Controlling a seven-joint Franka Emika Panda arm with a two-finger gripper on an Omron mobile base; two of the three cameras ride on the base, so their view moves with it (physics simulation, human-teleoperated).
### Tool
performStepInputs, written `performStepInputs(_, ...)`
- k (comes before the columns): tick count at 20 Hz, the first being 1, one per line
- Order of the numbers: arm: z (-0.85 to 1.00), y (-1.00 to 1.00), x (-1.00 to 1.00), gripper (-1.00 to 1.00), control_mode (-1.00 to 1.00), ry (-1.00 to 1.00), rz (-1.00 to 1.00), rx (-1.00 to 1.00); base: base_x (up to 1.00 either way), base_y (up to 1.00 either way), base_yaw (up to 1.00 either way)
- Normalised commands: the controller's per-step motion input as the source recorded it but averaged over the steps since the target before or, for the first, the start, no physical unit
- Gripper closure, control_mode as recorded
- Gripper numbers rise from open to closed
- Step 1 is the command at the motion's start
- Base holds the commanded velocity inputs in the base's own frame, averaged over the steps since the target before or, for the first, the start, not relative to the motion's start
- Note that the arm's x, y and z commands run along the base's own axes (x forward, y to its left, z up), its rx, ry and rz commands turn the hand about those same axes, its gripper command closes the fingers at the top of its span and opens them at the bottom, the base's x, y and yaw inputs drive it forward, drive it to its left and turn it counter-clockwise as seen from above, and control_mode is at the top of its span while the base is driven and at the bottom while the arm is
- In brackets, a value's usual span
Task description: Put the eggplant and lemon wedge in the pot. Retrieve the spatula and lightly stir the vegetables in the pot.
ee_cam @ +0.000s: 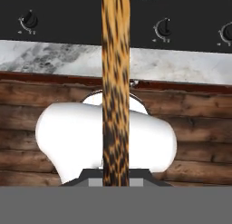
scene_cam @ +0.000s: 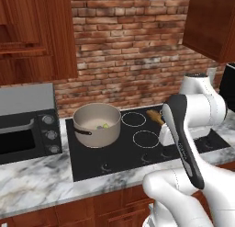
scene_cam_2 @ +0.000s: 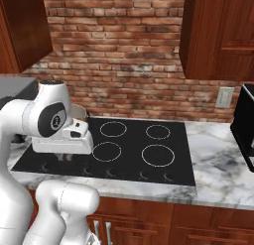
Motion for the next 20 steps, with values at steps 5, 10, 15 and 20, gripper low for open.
performStepInputs(5,0.68,0.03,0.55,1.00,-1.00,0.20,0.06,-0.13,0.00,0.00,0.00)
performStepInputs(10,0.62,0.04,0.96,1.00,-1.00,0.33,0.11,-0.10,0.00,0.00,0.00)
performStepInputs(15,0.05,-0.21,0.77,1.00,-1.00,0.20,0.31,0.00,0.00,0.00,0.00)
performStepInputs(20,-0.02,-0.05,0.52,1.00,-1.00,0.07,0.03,0.00,0.00,0.00,0.00)
